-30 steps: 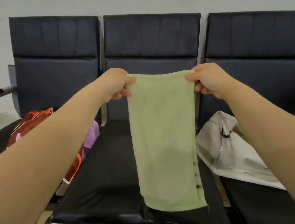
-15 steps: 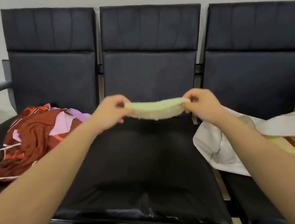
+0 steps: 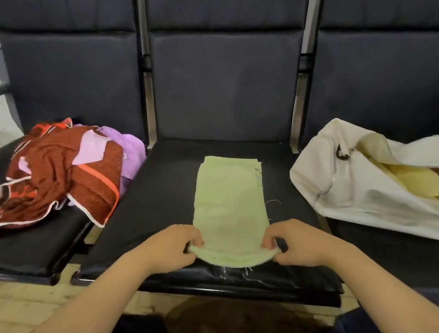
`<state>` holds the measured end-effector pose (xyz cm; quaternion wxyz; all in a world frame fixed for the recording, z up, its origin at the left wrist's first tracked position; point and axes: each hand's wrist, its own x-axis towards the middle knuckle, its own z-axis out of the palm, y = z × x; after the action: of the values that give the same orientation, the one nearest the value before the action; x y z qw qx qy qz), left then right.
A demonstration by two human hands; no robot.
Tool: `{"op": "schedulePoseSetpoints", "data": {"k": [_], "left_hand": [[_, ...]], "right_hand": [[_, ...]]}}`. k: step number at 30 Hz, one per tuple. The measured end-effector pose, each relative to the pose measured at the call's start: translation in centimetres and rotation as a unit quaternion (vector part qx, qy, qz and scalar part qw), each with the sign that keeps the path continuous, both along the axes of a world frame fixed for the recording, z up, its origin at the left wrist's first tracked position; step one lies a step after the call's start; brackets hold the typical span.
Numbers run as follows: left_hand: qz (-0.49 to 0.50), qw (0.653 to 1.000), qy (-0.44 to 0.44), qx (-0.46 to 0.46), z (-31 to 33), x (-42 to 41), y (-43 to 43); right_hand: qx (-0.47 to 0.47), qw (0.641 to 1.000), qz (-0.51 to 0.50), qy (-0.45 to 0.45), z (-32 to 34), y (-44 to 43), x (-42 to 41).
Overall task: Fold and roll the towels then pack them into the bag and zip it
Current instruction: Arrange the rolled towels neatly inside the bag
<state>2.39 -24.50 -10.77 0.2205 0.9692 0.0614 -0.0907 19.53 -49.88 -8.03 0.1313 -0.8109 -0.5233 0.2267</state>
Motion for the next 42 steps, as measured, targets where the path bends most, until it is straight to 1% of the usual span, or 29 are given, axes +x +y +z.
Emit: {"op": "schedulePoseSetpoints", "data": {"k": [3, 5, 7, 9, 11, 12, 14, 15, 17, 18, 19, 20, 21, 23, 24, 25, 28, 30, 33, 35, 37, 39, 40, 42], "left_hand": [[0.061, 0.997, -0.030, -0.042, 0.0, 0.3, 0.2], [0.097, 0.990, -0.057, -0.088, 0.5, 0.9, 0.2], [0.129, 0.980, -0.085, -0.128, 0.7, 1.6, 0.3], [0.176, 0.968, -0.098, -0.147, 0.5, 2.3, 0.6], [0.202, 0.965, -0.090, -0.143, 0.1, 2.9, 0.8], [0.201, 0.970, -0.071, -0.119, -0.2, 3.2, 0.9], [0.188, 0.981, -0.026, -0.044, -0.9, 3.5, 1.0], [0.185, 0.982, -0.028, -0.021, -1.3, 3.7, 1.1], [0.152, 0.984, -0.087, -0.012, -1.5, 3.7, 1.4], [0.113, 0.986, -0.123, -0.014, -1.4, 3.6, 1.5], [0.067, 0.987, -0.144, -0.023, -1.4, 3.5, 1.8], [0.032, 0.988, -0.141, -0.053, -1.1, 3.3, 1.7], [-0.001, 0.990, -0.115, -0.081, -0.9, 3.1, 1.6], [-0.040, 0.994, -0.035, -0.093, -0.8, 2.8, 1.6], [-0.042, 0.996, -0.004, -0.077, -1.0, 2.8, 1.7], [-0.037, 0.997, 0.002, -0.065, -1.4, 2.9, 1.9], [0.000, 0.998, -0.049, -0.035, -2.1, 3.2, 2.5], [0.033, 0.996, -0.079, -0.038, -2.0, 3.2, 2.5], [0.087, 0.980, -0.127, -0.125, -1.3, 3.1, 2.0], [0.129, 0.961, -0.148, -0.193, -0.7, 3.0, 1.6], [0.160, 0.947, -0.158, -0.229, -0.9, 2.9, 1.5], [0.188, 0.945, -0.152, -0.219, -1.4, 3.1, 1.5], [0.209, 0.946, -0.143, -0.201, -1.9, 3.3, 1.4], [0.262, 0.942, -0.122, -0.170, -2.4, 3.6, 0.8]], "right_hand": [[0.023, 0.998, -0.036, 0.051, -0.4, 0.1, 0.4], [0.046, 0.993, -0.071, 0.081, -0.4, 0.4, 0.7], [0.075, 0.983, -0.109, 0.130, -0.4, 1.0, 1.0], [0.098, 0.969, -0.158, 0.163, -0.8, 1.6, 1.3], [0.084, 0.968, -0.187, 0.148, -1.4, 2.0, 1.6], [0.062, 0.973, -0.186, 0.124, -1.8, 2.2, 1.6], [0.010, 0.984, -0.172, 0.046, -2.6, 2.7, 1.6], [-0.002, 0.985, -0.170, -0.004, -3.0, 2.9, 1.5], [0.030, 0.983, -0.164, -0.080, -2.9, 3.1, 1.4], [0.063, 0.983, -0.145, -0.091, -2.6, 3.1, 1.5], [0.092, 0.986, -0.114, -0.078, -2.3, 3.0, 1.6], [0.106, 0.990, -0.080, -0.044, -2.0, 2.8, 1.8], [0.095, 0.994, -0.050, 0.002, -1.7, 2.7, 1.8], [0.018, 0.998, -0.012, 0.065, -1.7, 2.5, 1.6], [-0.014, 0.998, -0.007, 0.069, -2.0, 2.5, 1.6], [-0.025, 0.998, -0.011, 0.059, -2.3, 2.5, 1.7], [0.017, 0.999, -0.037, 0.016, -2.4, 2.7, 1.9], [0.054, 0.997, -0.060, 0.014, -2.2, 2.8, 1.9], [0.104, 0.987, -0.105, 0.063, -1.9, 2.6, 1.8], [0.115, 0.981, -0.123, 0.098, -1.8, 2.6, 1.9], [0.116, 0.974, -0.143, 0.134, -1.8, 2.7, 2.0], [0.109, 0.963, -0.167, 0.183, -2.2, 2.9, 2.0], [0.103, 0.960, -0.178, 0.190, -2.5, 2.9, 2.0], [0.089, 0.961, -0.200, 0.171, -3.1, 3.1, 1.9]]}}
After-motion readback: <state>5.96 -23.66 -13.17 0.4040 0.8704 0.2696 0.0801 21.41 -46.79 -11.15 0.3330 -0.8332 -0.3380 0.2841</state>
